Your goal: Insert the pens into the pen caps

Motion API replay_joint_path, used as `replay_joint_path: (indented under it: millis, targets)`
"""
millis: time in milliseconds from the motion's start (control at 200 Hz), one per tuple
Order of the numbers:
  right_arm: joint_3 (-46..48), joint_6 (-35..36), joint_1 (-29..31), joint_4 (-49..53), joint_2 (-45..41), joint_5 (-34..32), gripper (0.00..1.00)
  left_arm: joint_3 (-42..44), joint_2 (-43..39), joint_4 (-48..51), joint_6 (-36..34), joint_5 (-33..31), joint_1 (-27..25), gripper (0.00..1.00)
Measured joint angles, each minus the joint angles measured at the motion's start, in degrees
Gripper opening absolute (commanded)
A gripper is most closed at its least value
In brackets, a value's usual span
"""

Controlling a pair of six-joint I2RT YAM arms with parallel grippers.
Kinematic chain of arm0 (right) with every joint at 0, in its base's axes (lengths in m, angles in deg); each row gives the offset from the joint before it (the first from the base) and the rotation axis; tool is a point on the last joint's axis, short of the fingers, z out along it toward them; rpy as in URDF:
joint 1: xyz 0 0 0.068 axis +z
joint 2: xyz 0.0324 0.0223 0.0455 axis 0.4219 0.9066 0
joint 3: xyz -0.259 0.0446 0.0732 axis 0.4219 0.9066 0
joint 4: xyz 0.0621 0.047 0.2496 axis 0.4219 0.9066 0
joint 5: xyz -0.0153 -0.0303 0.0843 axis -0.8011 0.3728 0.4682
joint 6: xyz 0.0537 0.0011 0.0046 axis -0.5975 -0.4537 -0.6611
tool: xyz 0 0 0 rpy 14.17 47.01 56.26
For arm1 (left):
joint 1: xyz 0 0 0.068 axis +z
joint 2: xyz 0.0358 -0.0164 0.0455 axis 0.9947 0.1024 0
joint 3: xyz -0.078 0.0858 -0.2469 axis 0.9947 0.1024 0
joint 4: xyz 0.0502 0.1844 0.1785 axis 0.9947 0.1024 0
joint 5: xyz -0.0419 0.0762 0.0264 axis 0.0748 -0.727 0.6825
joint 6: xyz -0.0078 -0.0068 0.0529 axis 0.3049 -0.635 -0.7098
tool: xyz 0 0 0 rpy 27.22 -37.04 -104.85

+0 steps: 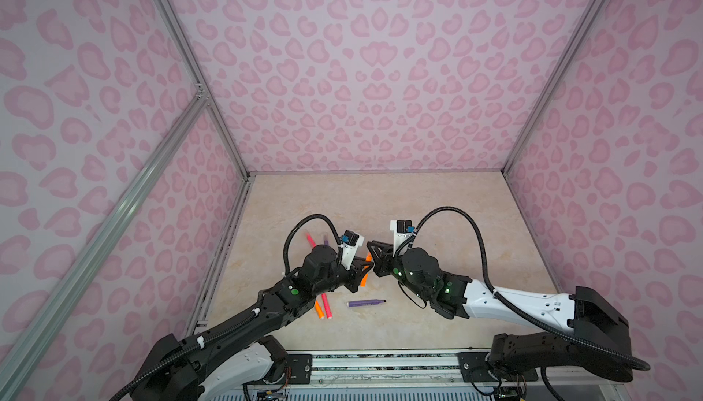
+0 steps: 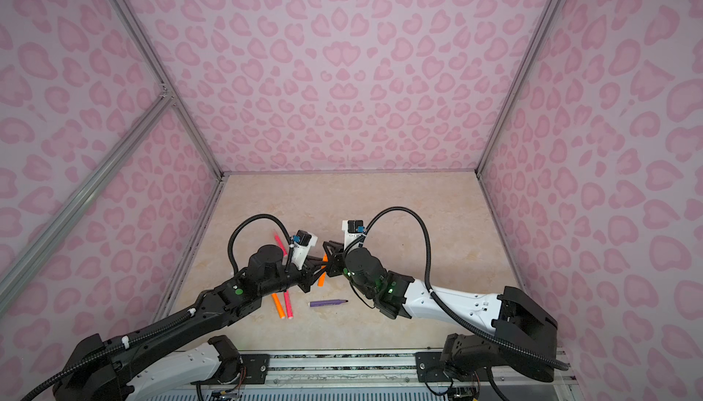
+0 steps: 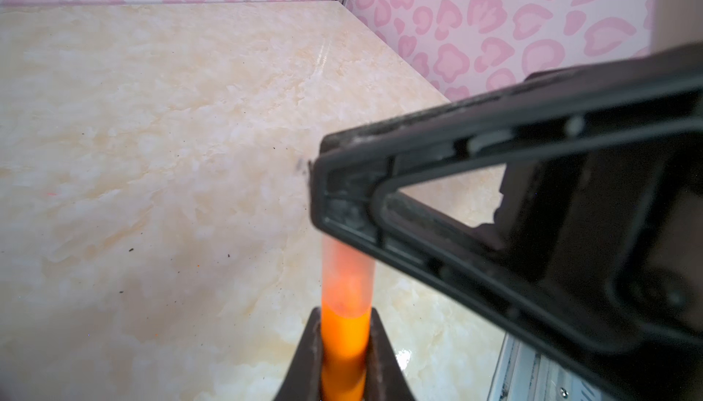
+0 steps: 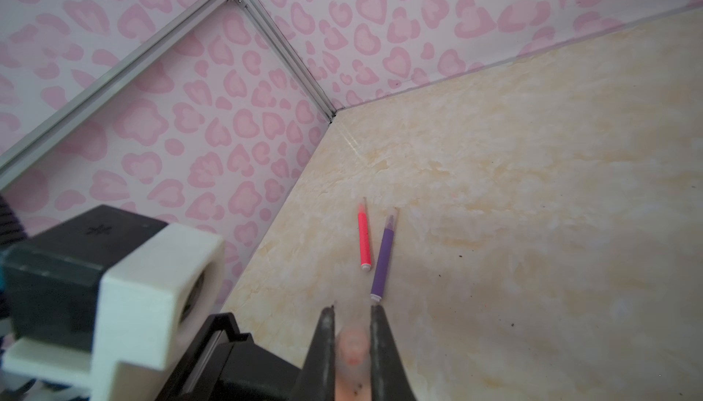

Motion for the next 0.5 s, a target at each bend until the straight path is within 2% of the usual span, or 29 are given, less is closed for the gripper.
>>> replay_joint_path:
  millis: [260,500]
  targets:
    - [-2.45,-0.83,0.39,3.63,2.62,-1.77,0.0,-0.22,1.4,1.33,-0.35,-2.01,-0.04,0.04]
    - [-3.41,1.07,-1.92,7.26,1.92,-0.39,0.0,-3.34,6.86,1.42,-0.33,-1.7,-0.09,0.04]
